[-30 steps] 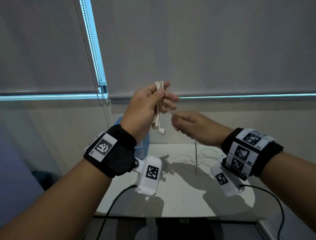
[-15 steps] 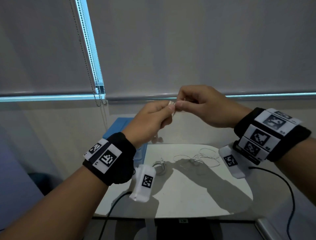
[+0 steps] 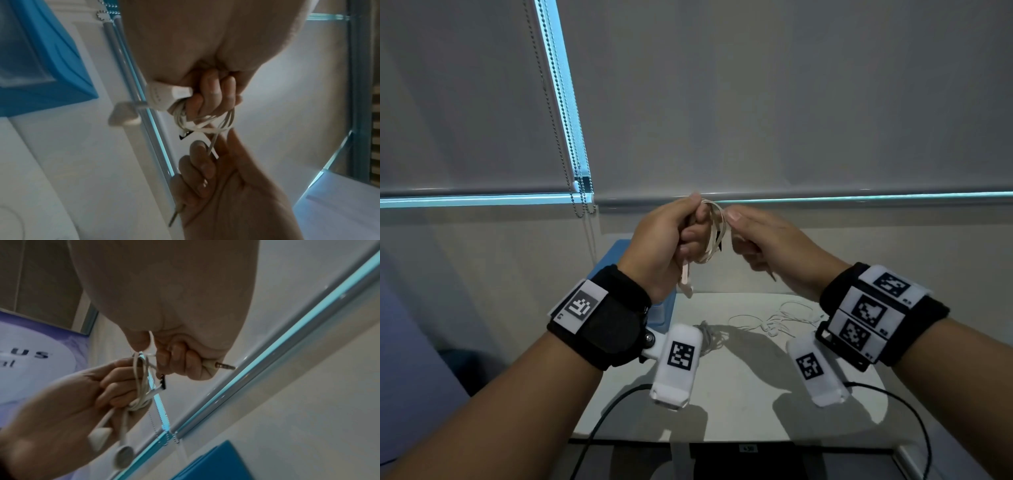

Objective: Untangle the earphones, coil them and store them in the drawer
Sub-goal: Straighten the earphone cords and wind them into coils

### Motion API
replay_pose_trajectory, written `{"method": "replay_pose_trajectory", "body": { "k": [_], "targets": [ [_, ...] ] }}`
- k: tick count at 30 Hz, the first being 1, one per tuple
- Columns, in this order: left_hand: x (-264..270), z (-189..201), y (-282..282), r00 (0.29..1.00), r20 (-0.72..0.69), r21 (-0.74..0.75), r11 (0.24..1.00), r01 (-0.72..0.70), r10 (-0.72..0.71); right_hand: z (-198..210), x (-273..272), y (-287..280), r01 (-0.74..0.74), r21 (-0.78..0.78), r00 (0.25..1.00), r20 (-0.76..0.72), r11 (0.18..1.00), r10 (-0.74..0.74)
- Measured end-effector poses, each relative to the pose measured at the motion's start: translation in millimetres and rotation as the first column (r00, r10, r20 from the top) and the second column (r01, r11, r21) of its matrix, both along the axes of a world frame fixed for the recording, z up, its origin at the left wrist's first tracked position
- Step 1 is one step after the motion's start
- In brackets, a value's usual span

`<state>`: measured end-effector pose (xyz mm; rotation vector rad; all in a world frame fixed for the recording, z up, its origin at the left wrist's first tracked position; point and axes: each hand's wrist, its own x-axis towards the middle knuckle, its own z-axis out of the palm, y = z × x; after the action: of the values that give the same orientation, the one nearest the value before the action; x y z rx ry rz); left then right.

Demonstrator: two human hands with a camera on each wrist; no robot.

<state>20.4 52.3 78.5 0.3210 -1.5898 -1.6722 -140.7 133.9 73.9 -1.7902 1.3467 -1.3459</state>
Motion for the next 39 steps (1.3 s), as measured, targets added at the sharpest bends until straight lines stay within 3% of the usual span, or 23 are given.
{"method": "replay_pose_trajectory", "body": {
  "k": [2, 9, 20, 26, 31, 36, 39],
  "targets": [
    [-0.4, 0.6, 0.7, 0.999, -0.028, 0.046, 0.999, -0.014, 0.015, -3.9, 8.0, -4.1, 0.014, -0.025, 1.0, 0.019, 1.0, -0.014],
    [-1.4, 0.2, 5.6, 0.993, -0.089, 0.139, 0.988, -0.069, 0.082, -5.2, 22.9, -19.5, 0.222, -0.212, 0.932, -0.241, 0.952, -0.271],
    [3.3, -10.6, -3.1, 0.967, 0.106, -0.1, 0.97, -0.223, 0.233, 6.9, 2.0, -16.8, 0.315, -0.166, 0.769, -0.532, 0.934, -0.354],
    [-5.8, -9.7, 3.5, 0.97, 0.059, -0.123, 0.966, -0.228, 0.236, -1.2, -2.0, -17.8, 0.343, -0.12, 0.795, -0.49, 0.931, -0.356],
    [-11.7, -6.1, -1.0, 0.974, -0.002, 0.058, 0.973, -0.225, 0.226, -6.6, 4.7, -14.1, 0.319, -0.135, 0.831, -0.437, 0.938, -0.345],
    [-11.5, -2.5, -2.6, 0.941, 0.037, -0.039, 0.942, -0.334, 0.335, -12.1, 6.4, -7.9, 0.226, -0.09, 0.941, -0.237, 0.97, -0.241],
    [-7.3, 0.8, -3.2, 0.936, 0.063, -0.08, 0.936, -0.342, 0.347, -13.4, -3.8, -7.2, 0.185, -0.085, 0.971, -0.139, 0.979, -0.195]
  ]
}}
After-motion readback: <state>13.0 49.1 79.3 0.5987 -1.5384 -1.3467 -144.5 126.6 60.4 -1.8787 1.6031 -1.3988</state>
